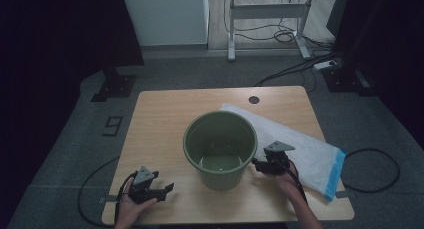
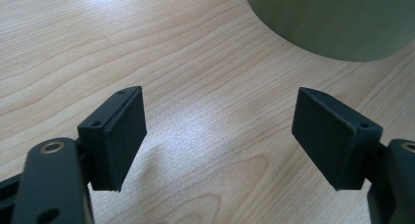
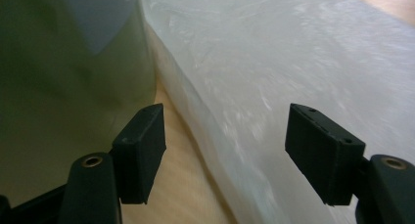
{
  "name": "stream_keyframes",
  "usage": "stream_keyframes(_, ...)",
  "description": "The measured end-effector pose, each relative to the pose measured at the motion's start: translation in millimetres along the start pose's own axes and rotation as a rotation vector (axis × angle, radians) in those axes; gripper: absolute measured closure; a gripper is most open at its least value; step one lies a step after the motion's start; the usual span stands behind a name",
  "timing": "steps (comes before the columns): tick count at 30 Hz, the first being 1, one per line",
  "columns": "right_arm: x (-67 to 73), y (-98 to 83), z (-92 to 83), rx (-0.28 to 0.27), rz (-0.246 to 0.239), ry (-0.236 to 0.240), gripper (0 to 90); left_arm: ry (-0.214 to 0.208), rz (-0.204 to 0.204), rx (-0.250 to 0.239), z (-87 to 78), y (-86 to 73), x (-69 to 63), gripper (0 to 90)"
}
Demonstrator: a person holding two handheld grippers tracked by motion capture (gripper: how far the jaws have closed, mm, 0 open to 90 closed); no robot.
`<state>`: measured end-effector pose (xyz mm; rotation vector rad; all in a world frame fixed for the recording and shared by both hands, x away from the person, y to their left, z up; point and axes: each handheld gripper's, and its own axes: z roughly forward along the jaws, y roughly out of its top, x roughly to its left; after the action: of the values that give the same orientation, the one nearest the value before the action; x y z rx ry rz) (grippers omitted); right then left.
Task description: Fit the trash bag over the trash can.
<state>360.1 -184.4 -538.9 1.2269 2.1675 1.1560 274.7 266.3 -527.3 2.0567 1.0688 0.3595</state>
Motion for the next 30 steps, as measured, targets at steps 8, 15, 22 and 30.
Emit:
stream_keyframes(8,-1.5,5.3,25.8,0.009,0.024,-0.008,32.0,-0.019,-0.012,-0.007,-0.8,0.8,0.8,20.3)
stream_keyframes(15,3.1,7.8,35.8,0.074,-0.009,-0.075,41.2,-0.02,-0.005,0.006,1.6,0.5,0.0,20.3)
stream_keyframes(22,-3.1,10.1,32.5,0.085,0.025,-0.125,80.2,-0.02,-0.009,0.009,1.9,-0.7,0.5,20.3)
stream_keyframes(30,-19.9,8.3,15.3,-0.016,0.143,-0.107,88.7,-0.015,-0.014,0.014,2.7,-1.5,2.9,20.5)
